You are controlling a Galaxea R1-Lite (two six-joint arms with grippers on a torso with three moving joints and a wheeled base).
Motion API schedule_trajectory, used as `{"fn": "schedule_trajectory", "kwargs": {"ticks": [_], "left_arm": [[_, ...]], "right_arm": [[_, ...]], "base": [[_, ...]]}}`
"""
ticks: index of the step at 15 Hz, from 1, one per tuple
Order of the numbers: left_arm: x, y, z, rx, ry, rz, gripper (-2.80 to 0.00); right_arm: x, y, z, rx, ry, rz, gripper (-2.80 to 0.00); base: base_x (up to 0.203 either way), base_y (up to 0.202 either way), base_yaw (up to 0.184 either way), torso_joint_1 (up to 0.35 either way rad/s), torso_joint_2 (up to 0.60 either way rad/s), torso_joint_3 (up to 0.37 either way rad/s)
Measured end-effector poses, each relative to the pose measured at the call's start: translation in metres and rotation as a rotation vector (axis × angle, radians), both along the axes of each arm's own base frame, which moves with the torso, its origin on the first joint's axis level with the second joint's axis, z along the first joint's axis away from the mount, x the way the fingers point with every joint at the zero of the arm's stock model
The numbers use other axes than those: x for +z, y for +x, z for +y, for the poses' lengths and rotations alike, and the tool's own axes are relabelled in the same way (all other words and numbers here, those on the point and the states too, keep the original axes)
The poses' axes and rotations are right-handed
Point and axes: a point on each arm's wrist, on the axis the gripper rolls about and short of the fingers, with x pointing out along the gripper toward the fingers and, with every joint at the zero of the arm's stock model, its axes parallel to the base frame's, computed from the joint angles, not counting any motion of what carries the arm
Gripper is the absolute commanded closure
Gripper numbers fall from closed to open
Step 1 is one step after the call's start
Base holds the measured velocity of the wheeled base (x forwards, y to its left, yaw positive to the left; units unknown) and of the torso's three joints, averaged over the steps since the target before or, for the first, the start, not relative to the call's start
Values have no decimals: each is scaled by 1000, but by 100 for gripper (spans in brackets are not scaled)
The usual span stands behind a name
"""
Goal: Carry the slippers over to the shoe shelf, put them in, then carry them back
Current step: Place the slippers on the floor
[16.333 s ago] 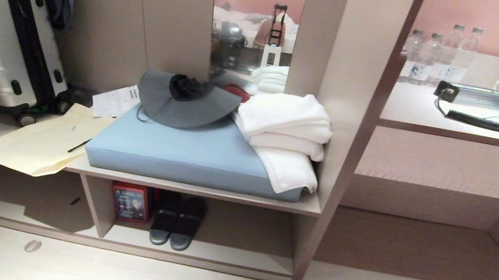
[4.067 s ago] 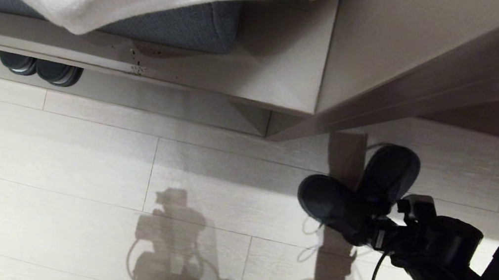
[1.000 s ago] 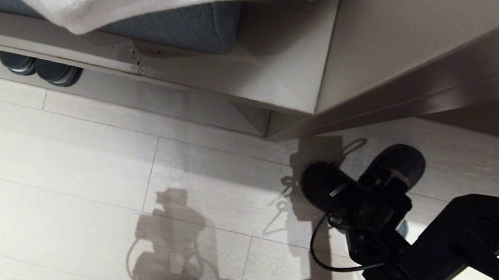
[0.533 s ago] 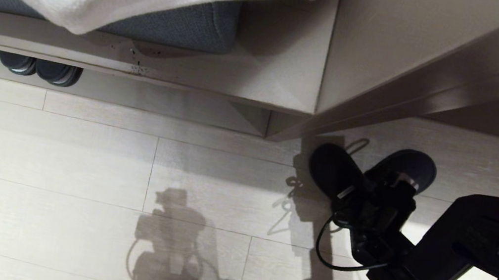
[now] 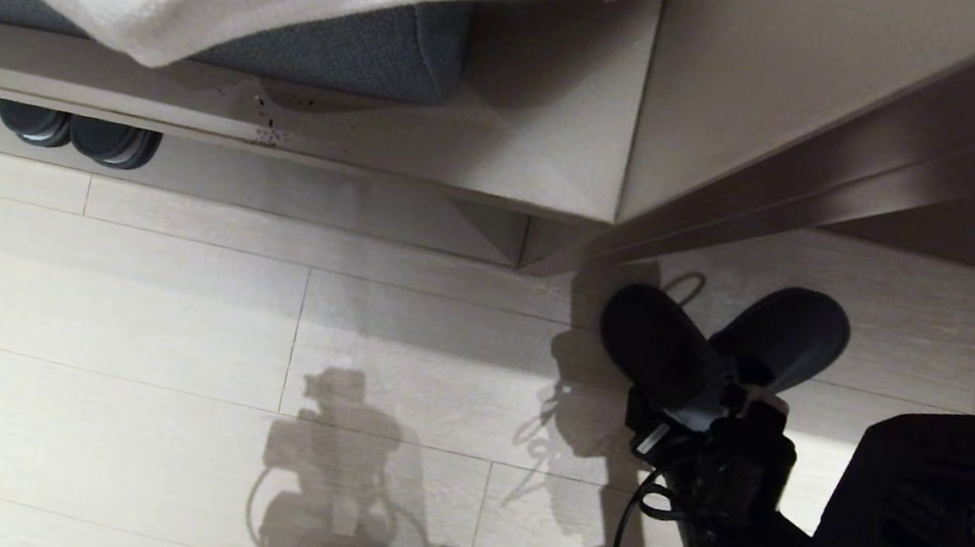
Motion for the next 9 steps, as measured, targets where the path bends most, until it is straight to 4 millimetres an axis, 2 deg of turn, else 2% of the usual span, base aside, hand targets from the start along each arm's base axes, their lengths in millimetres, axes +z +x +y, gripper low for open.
{"fn": "schedule_trajectory", "kwargs": {"ticks": [5,9], "left_arm": [[0,0,0,1,-1,0,0],[0,0,0,0,0,0,0]], "right_arm": [[11,0,6,58,38,-34,-280],[11,5,13,89,60,-47,-280]], "base": [[0,0,0,0,0,0],[0,0,0,0,0,0]]}}
